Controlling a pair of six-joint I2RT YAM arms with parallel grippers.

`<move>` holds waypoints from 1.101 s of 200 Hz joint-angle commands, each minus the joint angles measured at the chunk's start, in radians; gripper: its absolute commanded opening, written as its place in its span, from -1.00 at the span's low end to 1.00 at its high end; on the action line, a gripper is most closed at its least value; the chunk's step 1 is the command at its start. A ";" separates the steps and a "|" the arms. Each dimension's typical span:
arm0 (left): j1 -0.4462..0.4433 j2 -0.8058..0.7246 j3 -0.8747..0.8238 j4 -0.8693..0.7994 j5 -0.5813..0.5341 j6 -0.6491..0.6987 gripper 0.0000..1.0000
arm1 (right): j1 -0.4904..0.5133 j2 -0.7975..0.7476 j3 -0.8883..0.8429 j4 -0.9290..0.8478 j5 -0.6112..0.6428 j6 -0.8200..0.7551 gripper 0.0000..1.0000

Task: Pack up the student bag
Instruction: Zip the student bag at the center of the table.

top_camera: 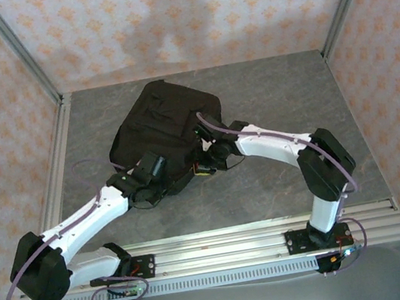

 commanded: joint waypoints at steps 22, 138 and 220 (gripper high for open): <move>-0.009 -0.017 -0.021 -0.053 -0.038 0.033 -1.00 | -0.017 0.029 0.084 -0.121 0.104 -0.051 -1.00; -0.023 0.011 -0.025 0.084 0.081 0.106 -1.00 | -0.108 0.020 0.066 -0.112 0.132 -0.024 -1.00; -0.254 0.364 0.269 0.133 0.263 0.254 -0.98 | -0.216 -0.209 -0.210 -0.034 0.289 0.067 -1.00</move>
